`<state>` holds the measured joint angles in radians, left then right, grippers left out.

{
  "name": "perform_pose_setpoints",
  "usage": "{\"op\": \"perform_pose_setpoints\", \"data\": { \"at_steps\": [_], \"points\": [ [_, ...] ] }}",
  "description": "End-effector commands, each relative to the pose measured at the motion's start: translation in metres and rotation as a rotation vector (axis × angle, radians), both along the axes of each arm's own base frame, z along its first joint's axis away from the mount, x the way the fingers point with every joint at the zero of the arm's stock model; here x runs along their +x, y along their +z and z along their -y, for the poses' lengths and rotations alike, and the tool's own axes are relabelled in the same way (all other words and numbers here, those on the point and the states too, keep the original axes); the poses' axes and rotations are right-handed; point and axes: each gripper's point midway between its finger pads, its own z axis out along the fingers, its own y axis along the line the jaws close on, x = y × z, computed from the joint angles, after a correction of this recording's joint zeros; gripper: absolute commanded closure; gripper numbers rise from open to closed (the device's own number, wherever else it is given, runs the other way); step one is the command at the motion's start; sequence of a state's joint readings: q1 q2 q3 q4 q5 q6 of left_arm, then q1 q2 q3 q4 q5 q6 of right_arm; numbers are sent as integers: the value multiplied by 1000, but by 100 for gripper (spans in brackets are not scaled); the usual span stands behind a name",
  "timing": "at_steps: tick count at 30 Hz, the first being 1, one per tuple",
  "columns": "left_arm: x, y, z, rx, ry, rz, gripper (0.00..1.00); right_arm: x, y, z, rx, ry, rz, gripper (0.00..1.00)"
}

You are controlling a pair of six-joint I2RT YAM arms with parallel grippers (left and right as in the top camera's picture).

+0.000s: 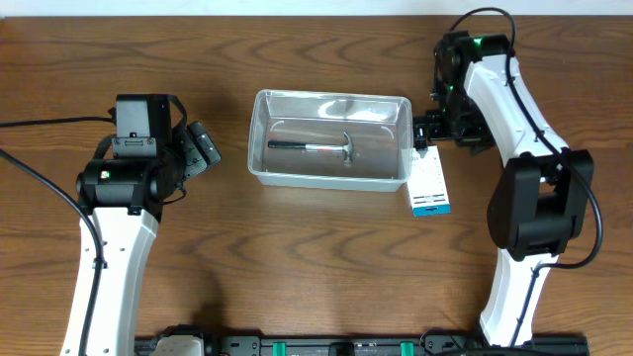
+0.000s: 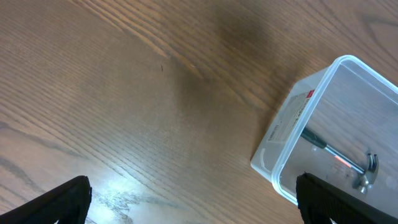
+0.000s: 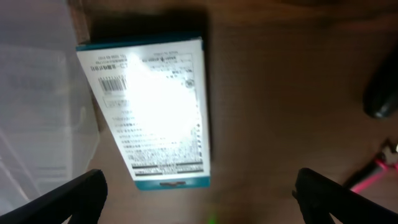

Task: Pack container
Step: 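Move the right gripper down onto the blue-labeled box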

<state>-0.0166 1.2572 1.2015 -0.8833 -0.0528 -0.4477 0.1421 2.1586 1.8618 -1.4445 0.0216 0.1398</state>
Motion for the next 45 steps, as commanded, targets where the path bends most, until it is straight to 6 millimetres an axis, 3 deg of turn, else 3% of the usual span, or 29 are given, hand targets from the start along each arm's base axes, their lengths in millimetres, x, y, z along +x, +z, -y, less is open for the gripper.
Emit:
{"op": "perform_pose_setpoints", "data": {
  "at_steps": [1, 13, 24, 28, 36, 45],
  "points": [
    [2, 2, -3, 11, 9, 1, 2, -2, 1, -11, 66, 12, 10, 1],
    [2, 2, -3, 11, 9, 1, 2, 28, -5, -20, 110, 15, 133, 1],
    [2, 2, -3, 11, 9, 1, 2, 52, 3, -62, 352, 35, 227, 1],
    [2, 2, -3, 11, 9, 1, 2, 47, 1, -55, 315, 32, 207, 1],
    [2, 2, -3, 11, 9, 1, 2, 17, -4, -17, 109, 96, 87, 1],
    [2, 2, -3, 11, 9, 1, 2, 12, -4, -18, 107, 128, 70, 1]
  ]
}}
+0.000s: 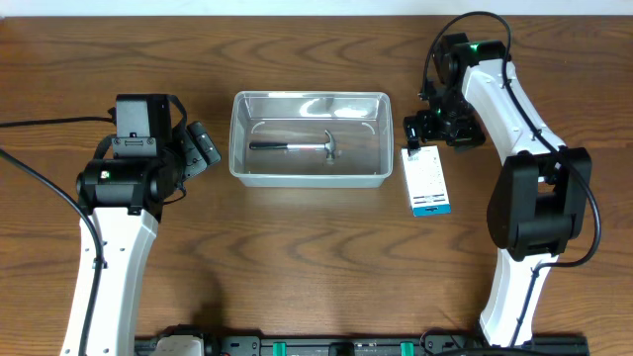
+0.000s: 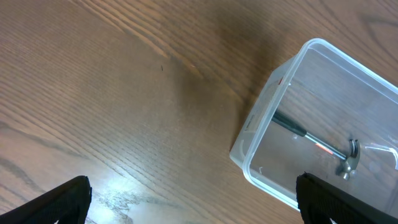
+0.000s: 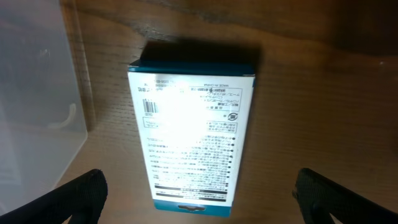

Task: Pack container
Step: 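Move the right gripper down onto the blue-labeled box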

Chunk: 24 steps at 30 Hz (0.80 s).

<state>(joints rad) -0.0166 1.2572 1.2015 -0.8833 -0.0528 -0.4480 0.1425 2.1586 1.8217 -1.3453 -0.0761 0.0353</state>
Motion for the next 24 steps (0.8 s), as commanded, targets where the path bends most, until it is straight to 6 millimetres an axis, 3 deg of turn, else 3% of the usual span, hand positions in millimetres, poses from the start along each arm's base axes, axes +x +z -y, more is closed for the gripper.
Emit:
{"op": "perform_pose_setpoints", "data": {
  "at_steps": [1, 12, 24],
  "points": [
    [2, 2, -3, 11, 8, 1, 2, 2, 8, -1, -11, 41, 31, 1],
    [2, 2, -3, 11, 8, 1, 2, 8, 0, -13, -3, 66, 67, 1],
    [2, 2, -3, 11, 8, 1, 2, -15, -37, -5, -13, 56, 0, 1]
  ]
}}
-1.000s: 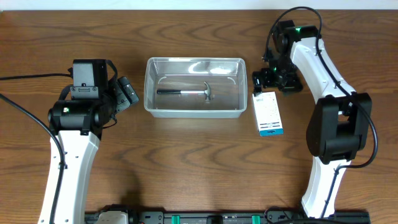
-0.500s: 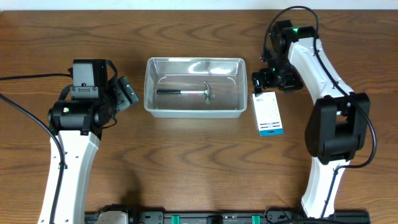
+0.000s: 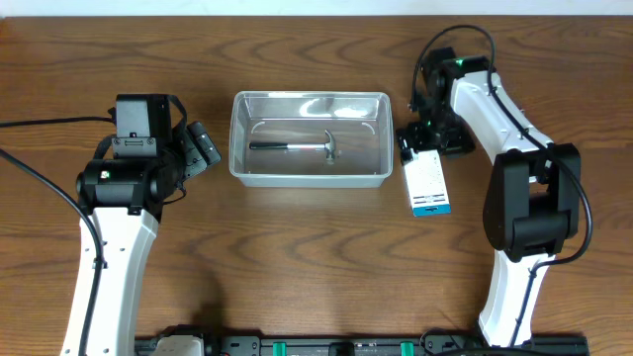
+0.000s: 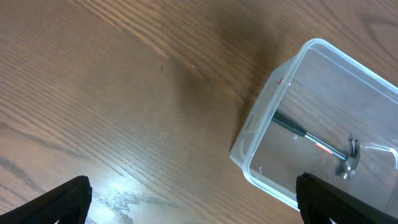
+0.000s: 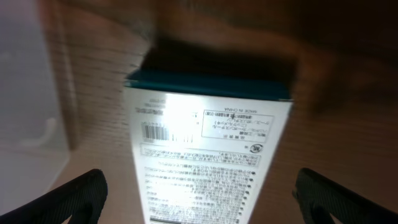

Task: Pack container
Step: 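Move the right gripper down onto the blue-labeled box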

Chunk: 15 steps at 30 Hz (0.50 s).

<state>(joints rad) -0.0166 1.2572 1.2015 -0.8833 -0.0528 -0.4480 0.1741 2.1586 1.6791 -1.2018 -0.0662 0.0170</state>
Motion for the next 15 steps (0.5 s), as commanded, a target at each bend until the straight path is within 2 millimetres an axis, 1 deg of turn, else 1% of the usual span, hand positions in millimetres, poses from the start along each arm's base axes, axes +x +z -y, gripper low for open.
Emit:
{"op": "perform_pose_setpoints", "data": {
  "at_steps": [1, 4, 11, 15],
  "points": [
    [2, 2, -3, 11, 8, 1, 2, -9, -5, 5, -6, 5, -8, 1],
    [2, 2, -3, 11, 8, 1, 2, -14, -13, 6, -7, 4, -18, 1],
    [2, 2, -3, 11, 8, 1, 2, -24, -27, 7, -7, 3, -38, 1],
    [2, 2, -3, 11, 8, 1, 2, -24, -28, 8, -8, -4, -40, 1]
  ]
}}
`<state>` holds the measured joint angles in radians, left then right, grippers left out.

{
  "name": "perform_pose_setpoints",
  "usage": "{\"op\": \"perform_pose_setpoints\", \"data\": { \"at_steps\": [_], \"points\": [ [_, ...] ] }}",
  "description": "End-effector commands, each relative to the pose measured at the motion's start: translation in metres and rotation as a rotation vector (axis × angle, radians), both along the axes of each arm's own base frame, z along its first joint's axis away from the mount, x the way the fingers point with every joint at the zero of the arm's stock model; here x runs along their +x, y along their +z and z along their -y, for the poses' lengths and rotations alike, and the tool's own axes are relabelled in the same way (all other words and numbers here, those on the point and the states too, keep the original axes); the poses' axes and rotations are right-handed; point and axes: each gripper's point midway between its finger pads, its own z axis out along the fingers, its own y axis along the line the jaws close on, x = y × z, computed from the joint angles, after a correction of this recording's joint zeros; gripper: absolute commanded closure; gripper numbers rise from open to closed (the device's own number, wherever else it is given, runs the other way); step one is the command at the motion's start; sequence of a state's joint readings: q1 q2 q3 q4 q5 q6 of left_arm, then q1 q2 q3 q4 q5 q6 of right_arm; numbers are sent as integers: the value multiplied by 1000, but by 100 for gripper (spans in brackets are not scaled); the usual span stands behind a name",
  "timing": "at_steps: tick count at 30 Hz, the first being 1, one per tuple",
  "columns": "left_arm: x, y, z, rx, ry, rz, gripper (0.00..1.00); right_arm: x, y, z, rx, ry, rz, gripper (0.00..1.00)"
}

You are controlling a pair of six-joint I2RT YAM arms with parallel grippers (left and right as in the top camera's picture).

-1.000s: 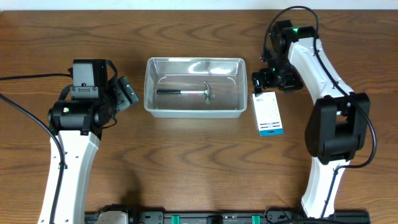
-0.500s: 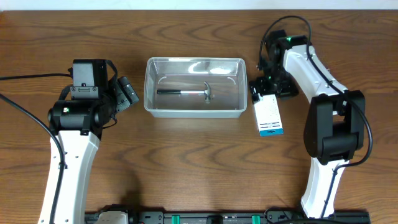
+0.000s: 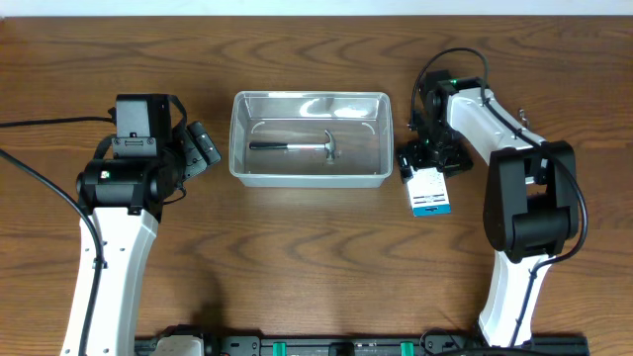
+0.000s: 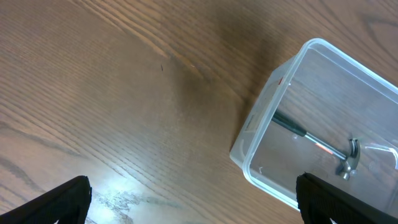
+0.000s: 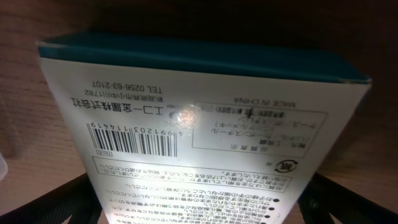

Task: Pack container
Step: 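Move the right gripper down onto the blue-labeled box, then grasp the white-and-teal box with the right gripper and lift it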

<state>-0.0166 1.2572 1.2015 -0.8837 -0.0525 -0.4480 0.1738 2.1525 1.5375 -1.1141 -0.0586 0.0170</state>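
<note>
A clear plastic container [image 3: 240, 161] stands mid-table with a hammer [image 3: 302, 145] lying inside; the left wrist view shows the container [image 4: 261, 146] and hammer [image 4: 339, 163] too. Just right of it lies a white box with a teal edge [image 3: 429, 190], printed side up. My right gripper [image 3: 425, 158] is low over the box's far end. In its wrist view the box [image 5: 199, 124] fills the frame, and the right gripper [image 5: 202, 208] is open with a finger on each side of the box. My left gripper [image 3: 201, 146] is open over bare wood, left of the container.
The wooden table [image 3: 297, 257] carries nothing else in view. A narrow gap separates the container's right wall from the box. Cables run off the left arm at the table's left edge.
My right gripper has come down closer to the box's far end, so the box now fills its wrist view between the open fingers. Container, hammer and left arm are unchanged.
First the container sat skewed and further right, against the box, with my right gripper at its right rim. Then the container stood squared and further left, apart from the box. My right gripper was then above the box's far end, and now straddles it.
</note>
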Motion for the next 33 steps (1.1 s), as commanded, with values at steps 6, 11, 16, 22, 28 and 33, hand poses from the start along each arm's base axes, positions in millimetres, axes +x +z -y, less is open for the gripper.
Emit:
{"op": "perform_pose_setpoints", "data": {
  "at_steps": [6, 11, 16, 22, 28, 33],
  "points": [
    [2, 2, -3, 12, 9, 1, 2, -1, 2, 4, 11, -18, 7, 9],
    [2, 2, -3, 12, 9, 1, 2, -1, 2, 5, 14, -24, 7, 30],
    [2, 2, -3, 12, 9, 1, 2, 2, 4, 5, 15, -27, 17, 31],
    [2, 2, -3, 12, 9, 1, 2, 23, 35, 4, 32, -32, 121, 31],
    [2, 2, -3, 12, 9, 1, 2, 47, 94, 8, 54, -49, 271, 32],
    [2, 2, -3, 12, 9, 1, 2, 62, 152, 5, 77, -40, 419, 38]
  ]
}}
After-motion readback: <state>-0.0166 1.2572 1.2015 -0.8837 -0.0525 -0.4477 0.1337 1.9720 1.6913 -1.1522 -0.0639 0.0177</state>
